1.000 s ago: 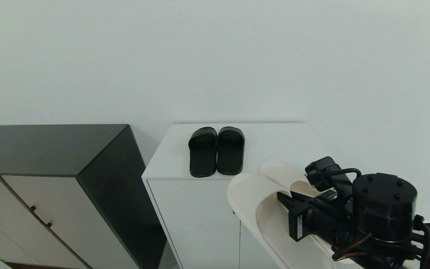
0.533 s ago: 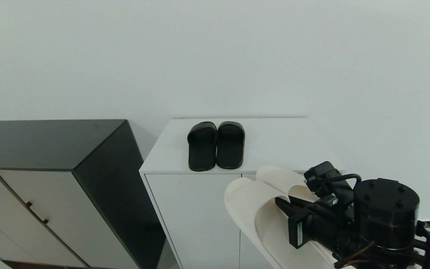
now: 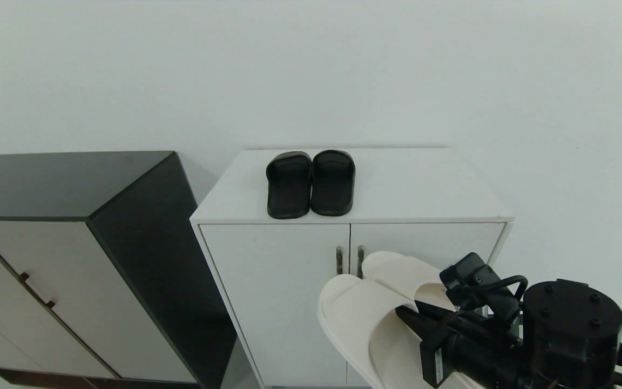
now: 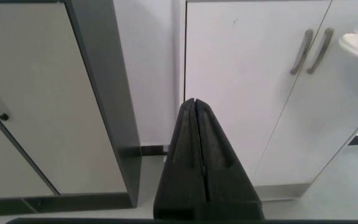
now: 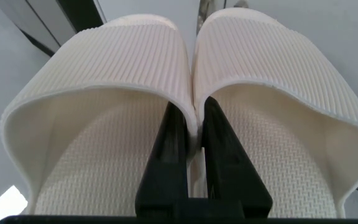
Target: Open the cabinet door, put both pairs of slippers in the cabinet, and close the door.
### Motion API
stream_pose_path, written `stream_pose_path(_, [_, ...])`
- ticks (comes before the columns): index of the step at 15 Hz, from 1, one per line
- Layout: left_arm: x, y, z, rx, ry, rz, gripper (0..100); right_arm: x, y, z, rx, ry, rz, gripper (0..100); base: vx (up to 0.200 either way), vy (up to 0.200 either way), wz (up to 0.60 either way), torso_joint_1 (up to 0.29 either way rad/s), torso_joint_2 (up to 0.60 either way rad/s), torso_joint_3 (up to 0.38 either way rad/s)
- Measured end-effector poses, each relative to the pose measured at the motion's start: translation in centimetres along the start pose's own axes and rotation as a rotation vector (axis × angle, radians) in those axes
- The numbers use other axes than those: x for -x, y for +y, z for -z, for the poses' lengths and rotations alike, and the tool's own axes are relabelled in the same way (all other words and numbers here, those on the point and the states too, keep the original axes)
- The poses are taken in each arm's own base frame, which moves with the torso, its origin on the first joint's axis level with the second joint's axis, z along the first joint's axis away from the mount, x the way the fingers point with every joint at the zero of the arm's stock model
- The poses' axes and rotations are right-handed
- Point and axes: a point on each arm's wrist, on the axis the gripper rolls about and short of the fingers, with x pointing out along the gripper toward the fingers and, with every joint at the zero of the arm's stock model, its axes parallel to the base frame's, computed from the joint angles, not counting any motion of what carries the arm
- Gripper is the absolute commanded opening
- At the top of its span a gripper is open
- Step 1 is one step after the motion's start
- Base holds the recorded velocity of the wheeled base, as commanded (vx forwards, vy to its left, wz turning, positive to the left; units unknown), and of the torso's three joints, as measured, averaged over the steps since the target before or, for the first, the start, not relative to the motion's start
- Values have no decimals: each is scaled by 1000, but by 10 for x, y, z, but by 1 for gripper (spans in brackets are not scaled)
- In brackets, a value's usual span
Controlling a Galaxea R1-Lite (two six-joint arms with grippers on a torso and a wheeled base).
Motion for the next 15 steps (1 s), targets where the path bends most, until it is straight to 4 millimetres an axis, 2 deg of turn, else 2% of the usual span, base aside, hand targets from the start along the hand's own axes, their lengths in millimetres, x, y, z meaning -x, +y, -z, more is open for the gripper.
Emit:
stream_pose_path(6, [0, 0, 0, 0, 0, 0, 0, 1, 1, 2, 1, 0, -2, 0, 0, 0, 0, -199, 518, 315])
stream_pose_path(7, [0, 0, 0, -1, 0, 0, 100, 1, 1, 2, 1, 1, -3, 0, 0, 0, 0, -188, 496, 315])
stream_pose_path(15, [0, 0, 0, -4, 0, 1, 100, -1, 1, 3, 3, 2, 1, 0, 0, 0, 0, -146, 478, 326])
